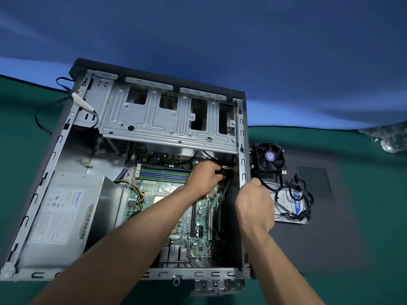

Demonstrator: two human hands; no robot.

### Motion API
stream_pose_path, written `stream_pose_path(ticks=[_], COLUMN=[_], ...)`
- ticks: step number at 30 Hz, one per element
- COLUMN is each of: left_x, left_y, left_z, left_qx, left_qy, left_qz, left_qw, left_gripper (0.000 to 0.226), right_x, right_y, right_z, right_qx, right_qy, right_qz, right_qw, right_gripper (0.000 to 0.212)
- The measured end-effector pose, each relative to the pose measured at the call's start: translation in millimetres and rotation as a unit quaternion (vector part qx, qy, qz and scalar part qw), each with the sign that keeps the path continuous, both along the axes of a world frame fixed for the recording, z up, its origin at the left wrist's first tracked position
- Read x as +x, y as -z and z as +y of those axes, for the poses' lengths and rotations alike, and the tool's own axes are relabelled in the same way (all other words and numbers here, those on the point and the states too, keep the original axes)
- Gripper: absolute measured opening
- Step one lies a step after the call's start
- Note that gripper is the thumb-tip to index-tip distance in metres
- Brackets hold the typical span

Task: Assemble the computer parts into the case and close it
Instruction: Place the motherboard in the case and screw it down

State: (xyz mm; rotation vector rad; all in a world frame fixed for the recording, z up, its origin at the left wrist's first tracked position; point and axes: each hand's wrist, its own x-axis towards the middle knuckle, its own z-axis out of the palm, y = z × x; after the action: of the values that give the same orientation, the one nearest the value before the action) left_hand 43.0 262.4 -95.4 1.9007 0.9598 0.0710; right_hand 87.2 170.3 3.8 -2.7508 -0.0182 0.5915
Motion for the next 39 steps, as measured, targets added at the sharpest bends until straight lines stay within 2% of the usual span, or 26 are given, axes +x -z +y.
stream_pose_path(ticks=[7, 15, 23, 30, 35, 39], left_x=[-0.4, 0.3, 1.2, 1.2, -0.4, -4.3], left_y=[-1.5, -1.2, -1.0, -1.5, -6.8, -6.7], left_z=[-0.8, -0.8, 0.7, 0.7, 1.6, 0.6], left_qx=[-0.017, 0.005, 0.013, 0.015, 0.067, 0.09], left_qy=[-0.005, 0.005, 0.005, 0.012, 0.062, 0.063], left_qz=[-0.015, 0.006, 0.006, 0.015, 0.012, -0.001], left_qw=[1.0, 1.0, 1.0, 1.0, 0.996, 0.994], left_gripper=[0.02, 0.015, 0.026, 0.022, 0.013, 0.012], right_x=[0.0, -0.1, -1.3, -0.9, -1.0, -2.2], right_y=[2.8, -2.4, -2.1, -0.9, -1.0, -2.4], right_z=[-1.1, 1.1, 1.2, 0.2, 0.4, 1.2], right_qx=[-0.034, -0.001, 0.022, 0.022, 0.021, 0.02], right_qy=[-0.043, -0.009, 0.014, 0.019, 0.026, 0.023], right_qz=[0.0, 0.004, 0.006, 0.006, 0.009, 0.013], right_qw=[0.998, 1.0, 1.0, 1.0, 0.999, 0.999], right_gripper=[0.041, 0.047, 0.049, 0.05, 0.05, 0.05])
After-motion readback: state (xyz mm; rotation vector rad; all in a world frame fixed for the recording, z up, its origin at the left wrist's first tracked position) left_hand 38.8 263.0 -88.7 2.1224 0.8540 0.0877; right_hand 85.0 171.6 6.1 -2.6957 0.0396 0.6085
